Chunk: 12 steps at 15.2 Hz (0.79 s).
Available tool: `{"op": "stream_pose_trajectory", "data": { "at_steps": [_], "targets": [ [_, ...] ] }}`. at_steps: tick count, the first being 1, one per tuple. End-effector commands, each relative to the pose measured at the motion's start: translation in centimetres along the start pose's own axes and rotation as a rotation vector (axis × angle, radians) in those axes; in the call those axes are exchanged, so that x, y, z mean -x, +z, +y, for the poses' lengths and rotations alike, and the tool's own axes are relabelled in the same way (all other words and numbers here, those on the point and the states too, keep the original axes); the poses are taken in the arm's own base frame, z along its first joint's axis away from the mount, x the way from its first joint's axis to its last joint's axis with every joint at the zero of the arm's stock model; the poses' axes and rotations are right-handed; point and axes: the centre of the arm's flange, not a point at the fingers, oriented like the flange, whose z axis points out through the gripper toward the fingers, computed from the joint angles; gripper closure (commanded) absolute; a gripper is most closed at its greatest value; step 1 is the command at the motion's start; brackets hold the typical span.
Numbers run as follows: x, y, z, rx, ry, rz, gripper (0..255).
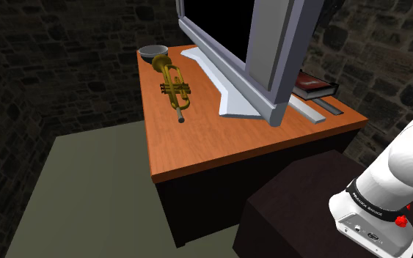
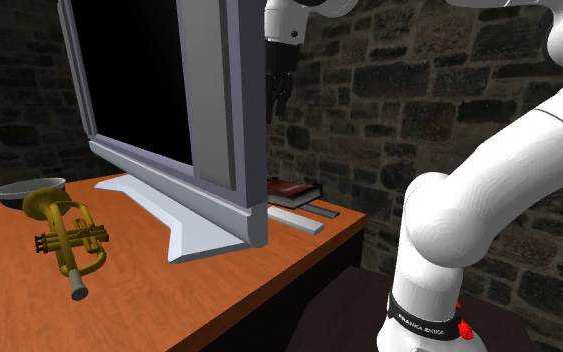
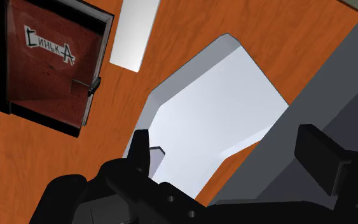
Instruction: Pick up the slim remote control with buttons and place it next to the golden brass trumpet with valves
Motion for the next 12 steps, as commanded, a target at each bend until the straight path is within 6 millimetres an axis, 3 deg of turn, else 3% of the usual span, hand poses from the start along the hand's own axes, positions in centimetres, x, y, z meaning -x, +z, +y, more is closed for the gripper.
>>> {"op": "stream_pose_trajectory", "data": {
  "at_steps": [1,12],
  "targets": [
    [0.0,0.0,0.0,0.0,0.0,0.0,0],
    [1.1,13.6,5.6,-0.056,0.093,-0.099,0]
  ]
}}
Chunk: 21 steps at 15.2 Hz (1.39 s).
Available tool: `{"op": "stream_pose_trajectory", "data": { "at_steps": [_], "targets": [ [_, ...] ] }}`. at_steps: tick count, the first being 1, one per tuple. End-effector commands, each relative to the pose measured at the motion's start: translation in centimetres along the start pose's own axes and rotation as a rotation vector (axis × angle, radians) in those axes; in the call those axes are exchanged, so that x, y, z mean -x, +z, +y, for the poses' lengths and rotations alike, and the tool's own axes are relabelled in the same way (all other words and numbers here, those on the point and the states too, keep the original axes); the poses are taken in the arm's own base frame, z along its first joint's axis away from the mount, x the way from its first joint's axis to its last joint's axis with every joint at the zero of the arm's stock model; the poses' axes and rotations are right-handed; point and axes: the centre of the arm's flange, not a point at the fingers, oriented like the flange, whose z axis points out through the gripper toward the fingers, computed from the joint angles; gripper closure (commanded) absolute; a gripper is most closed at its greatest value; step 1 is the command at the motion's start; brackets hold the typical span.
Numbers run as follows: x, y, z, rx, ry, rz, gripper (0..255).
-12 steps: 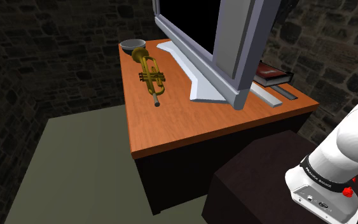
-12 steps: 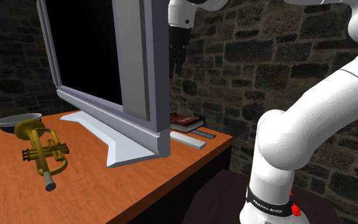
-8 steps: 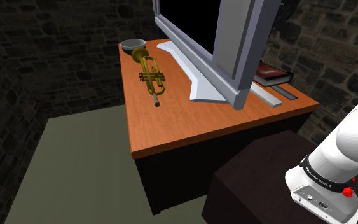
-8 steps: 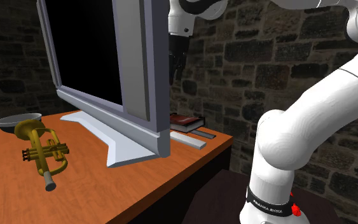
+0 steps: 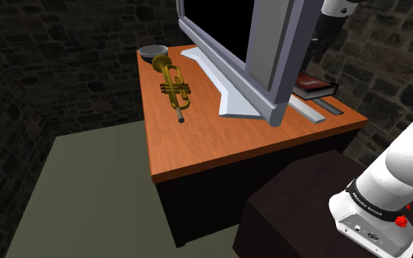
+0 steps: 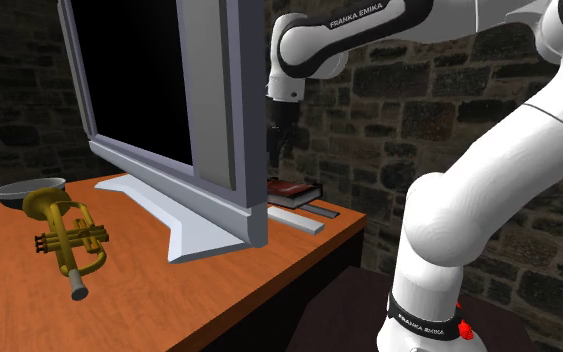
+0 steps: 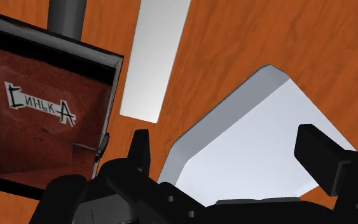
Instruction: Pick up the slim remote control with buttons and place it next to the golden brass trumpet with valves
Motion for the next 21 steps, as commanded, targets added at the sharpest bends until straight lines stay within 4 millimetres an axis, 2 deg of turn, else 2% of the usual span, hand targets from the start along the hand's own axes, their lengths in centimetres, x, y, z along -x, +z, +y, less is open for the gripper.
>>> {"op": "stream_pose_trajectory", "data": {
  "at_steps": [1,11,19,21],
  "targets": [
    [0.1,2.6,1.0,-0.01,0.017,-0.017,0],
    [1.3,15.0,5.9,-0.061,0.101,-0.107,0],
    [1.8,19.2,5.9,-0.064,0.105,-0.111,0],
    [1.8,19.5,5.8,-0.064,0.105,-0.111,0]
  ]
}}
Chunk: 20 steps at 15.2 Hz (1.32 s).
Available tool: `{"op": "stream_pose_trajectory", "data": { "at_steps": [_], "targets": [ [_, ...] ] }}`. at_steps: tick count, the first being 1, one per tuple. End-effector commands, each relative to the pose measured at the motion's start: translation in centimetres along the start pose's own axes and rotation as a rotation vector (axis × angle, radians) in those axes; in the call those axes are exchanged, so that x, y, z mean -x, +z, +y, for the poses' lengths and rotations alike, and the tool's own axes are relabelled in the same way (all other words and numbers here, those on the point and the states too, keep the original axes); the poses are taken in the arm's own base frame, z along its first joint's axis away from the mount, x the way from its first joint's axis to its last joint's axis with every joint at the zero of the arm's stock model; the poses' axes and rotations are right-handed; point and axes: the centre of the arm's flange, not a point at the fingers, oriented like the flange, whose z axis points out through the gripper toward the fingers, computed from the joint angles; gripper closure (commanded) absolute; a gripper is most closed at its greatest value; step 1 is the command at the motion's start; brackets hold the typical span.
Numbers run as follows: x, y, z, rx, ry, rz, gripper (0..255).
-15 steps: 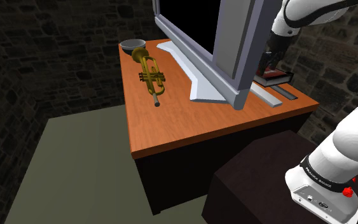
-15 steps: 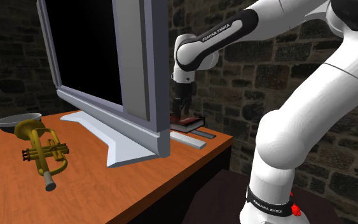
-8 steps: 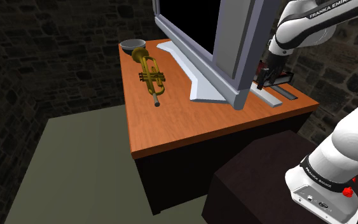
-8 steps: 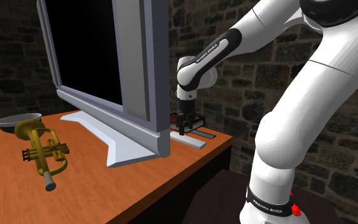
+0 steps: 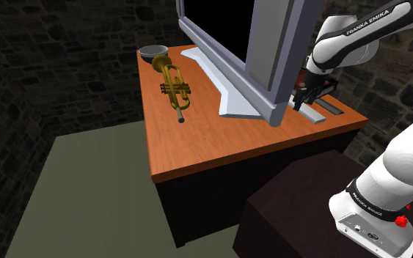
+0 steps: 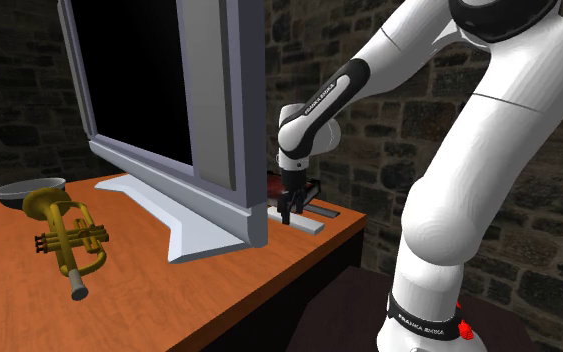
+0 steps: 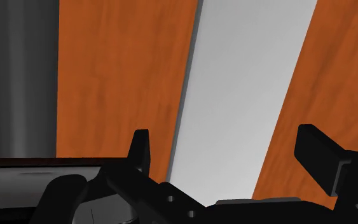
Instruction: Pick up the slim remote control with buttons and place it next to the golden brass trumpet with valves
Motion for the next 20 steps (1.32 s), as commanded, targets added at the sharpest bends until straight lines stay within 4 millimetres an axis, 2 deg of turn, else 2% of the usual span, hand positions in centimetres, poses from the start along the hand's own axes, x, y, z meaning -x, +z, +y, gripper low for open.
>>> {"op": "stream_pose_trajectory", "data": {
  "at_steps": [1,6,7,16,20],
  "targets": [
    [0.0,0.2,0.0,0.0,0.001,0.0,0],
    [0.0,0.2,0.0,0.0,0.001,0.0,0],
    [-0.1,0.2,0.0,0.0,0.001,0.0,255],
    [0.0,0.2,0.0,0.0,0.001,0.0,255],
    [0.0,-1.9,0.0,0.0,0.001,0.0,255]
  ]
}}
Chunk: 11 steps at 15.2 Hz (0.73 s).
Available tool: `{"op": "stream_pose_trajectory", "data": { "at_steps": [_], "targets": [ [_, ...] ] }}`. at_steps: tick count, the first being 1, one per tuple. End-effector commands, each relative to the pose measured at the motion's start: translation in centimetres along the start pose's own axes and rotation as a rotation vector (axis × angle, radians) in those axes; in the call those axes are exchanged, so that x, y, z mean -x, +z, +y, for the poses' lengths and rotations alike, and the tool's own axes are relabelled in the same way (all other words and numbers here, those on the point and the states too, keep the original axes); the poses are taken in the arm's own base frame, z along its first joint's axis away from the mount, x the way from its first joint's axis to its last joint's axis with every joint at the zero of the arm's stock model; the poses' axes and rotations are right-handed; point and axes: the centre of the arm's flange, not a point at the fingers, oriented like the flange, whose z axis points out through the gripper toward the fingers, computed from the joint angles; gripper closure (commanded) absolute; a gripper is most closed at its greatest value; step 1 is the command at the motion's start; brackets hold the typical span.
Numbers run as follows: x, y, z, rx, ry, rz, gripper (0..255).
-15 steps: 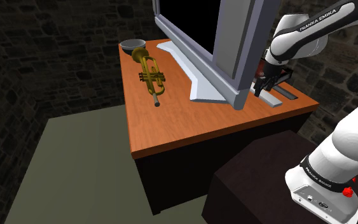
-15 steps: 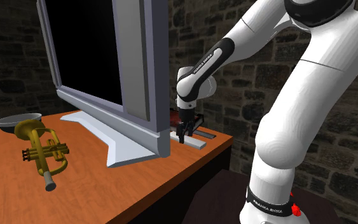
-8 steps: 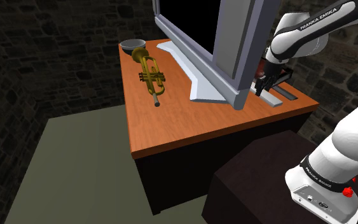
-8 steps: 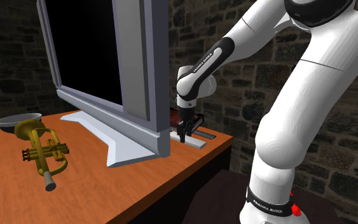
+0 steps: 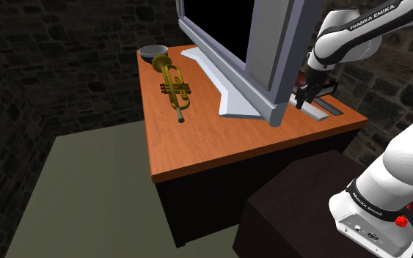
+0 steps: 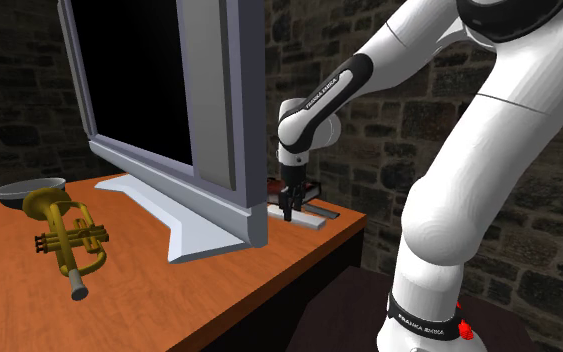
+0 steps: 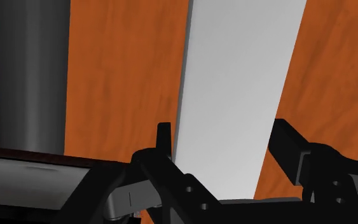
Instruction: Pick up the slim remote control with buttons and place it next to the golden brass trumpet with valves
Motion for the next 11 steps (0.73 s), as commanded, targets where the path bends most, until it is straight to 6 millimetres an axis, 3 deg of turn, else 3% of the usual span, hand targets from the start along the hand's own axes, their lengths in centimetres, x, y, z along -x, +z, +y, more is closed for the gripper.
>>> {"op": "stream_pose_trajectory", "data": {
  "at_steps": [1,11],
  "targets": [
    [0.0,-1.0,0.0,0.0,0.0,-0.001,255],
    [0.1,-6.3,-0.1,0.0,0.0,-0.001,255]
  ]
}}
